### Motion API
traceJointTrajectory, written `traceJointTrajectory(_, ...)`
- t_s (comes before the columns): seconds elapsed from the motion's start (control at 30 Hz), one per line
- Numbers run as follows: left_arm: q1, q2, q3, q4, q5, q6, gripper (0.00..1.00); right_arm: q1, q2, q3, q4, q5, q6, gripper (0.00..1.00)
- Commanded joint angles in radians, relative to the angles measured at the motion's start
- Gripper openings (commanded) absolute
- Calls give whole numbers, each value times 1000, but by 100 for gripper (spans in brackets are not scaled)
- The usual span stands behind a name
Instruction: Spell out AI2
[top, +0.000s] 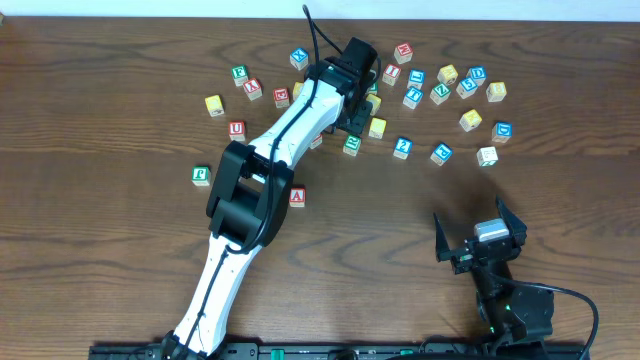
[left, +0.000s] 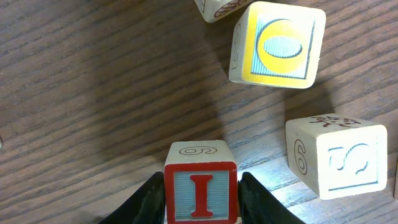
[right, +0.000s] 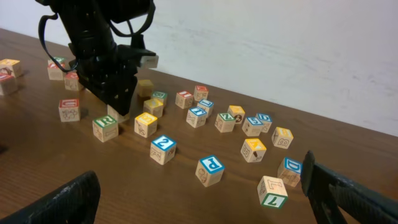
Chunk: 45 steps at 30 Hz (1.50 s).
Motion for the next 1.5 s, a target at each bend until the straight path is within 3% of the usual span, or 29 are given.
traceJointTrajectory(0.0, 5, 30, 13, 0, 10, 6, 36, -11, -5, -1, -4, 1, 12, 99)
traceJointTrajectory(1.17, 5, 24, 13, -15, 10, 6, 26, -11, -5, -1, -4, 1, 12, 99)
traceJointTrajectory(1.47, 5, -68, 15, -15, 10, 6, 25, -11, -5, -1, -4, 1, 12, 99)
